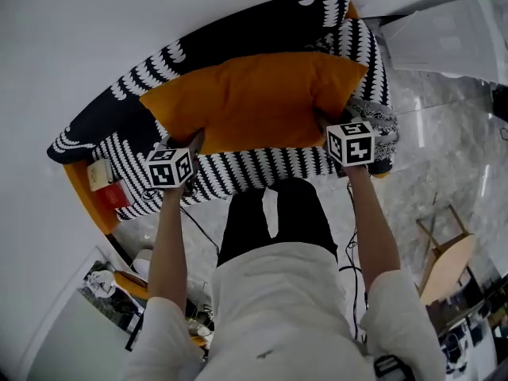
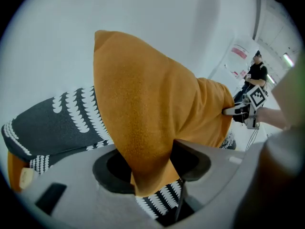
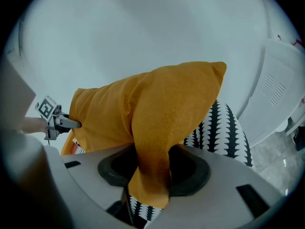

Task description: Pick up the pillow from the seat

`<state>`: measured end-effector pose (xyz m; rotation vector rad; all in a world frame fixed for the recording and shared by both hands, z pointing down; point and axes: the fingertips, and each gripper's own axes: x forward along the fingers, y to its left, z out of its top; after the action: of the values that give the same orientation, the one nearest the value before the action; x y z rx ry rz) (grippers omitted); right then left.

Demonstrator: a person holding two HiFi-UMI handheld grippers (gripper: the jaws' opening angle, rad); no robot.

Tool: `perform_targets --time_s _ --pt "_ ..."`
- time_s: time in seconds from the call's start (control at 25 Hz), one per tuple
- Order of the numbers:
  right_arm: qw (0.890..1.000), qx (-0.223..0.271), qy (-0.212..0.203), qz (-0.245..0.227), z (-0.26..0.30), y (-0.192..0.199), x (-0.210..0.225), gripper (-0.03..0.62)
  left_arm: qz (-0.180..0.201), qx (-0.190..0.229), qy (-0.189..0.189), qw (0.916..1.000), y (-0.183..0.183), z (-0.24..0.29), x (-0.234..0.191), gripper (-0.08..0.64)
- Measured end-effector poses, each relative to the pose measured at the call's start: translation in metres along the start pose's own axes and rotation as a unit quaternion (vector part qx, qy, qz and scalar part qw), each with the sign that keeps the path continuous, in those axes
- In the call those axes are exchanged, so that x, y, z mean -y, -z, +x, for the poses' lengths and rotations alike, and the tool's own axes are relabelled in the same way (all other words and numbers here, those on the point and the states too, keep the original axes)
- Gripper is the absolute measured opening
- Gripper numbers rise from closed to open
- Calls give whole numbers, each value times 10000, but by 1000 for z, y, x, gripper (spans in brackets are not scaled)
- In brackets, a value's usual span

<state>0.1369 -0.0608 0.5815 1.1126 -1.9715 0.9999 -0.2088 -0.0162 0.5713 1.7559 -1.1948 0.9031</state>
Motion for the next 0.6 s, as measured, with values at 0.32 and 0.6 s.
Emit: perform_targets --time_s 0.32,0.6 --pt "9989 231 -147 -387 -43 -23 -40 187 -294 446 -13 9986 11 -61 -1 230" --pt "9974 468 -112 -539 -85 -28 -80 187 -378 888 38 9953 26 -118 0 230"
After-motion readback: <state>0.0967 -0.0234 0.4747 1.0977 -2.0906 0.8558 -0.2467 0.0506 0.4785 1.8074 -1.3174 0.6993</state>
